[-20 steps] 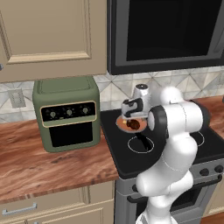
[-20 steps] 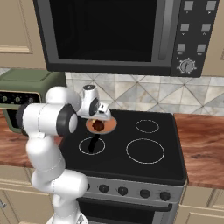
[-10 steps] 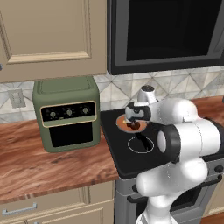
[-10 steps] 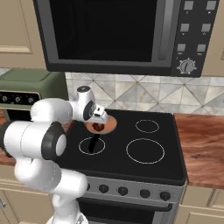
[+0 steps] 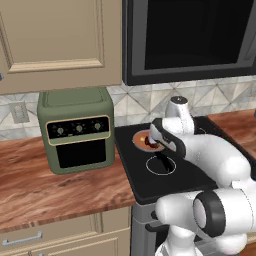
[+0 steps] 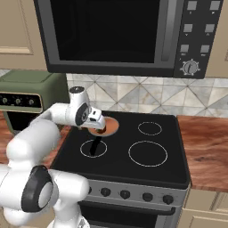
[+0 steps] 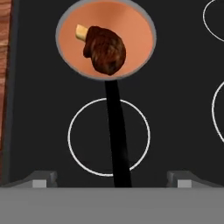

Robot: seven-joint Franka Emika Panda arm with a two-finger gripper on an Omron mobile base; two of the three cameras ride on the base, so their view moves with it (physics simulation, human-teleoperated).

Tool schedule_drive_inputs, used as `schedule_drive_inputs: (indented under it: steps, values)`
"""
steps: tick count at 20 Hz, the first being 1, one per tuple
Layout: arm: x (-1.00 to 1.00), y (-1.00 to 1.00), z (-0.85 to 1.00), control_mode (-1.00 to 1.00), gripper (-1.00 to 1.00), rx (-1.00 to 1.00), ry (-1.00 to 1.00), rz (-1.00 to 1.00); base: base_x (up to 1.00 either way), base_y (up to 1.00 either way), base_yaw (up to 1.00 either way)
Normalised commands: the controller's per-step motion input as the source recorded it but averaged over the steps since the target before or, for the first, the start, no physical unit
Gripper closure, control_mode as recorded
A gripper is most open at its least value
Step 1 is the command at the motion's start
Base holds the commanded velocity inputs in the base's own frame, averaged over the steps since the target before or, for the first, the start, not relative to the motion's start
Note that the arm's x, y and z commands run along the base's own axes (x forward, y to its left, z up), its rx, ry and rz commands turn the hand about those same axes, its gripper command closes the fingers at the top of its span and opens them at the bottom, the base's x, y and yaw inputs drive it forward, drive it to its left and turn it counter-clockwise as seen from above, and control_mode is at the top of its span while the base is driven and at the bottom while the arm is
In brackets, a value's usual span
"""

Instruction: Retrieve the steak from the fridge and place it on the saucepan with marinade on the stove.

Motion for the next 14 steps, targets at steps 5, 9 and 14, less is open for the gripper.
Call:
schedule_drive_inputs:
  steps: [5,9,14]
  values:
    - [-0.83,0.00,0.48,-1.00,-1.00,0.00,0.01,-0.03,0.00,0.00,0.00]
    - [-0.80,0.00,0.59,-1.00,-1.00,0.00,0.04,-0.03,0.00,0.00,0.00]
    - [-0.80,0.00,0.54,-1.00,-1.00,0.00,0.04,-0.03,0.00,0.00,0.00]
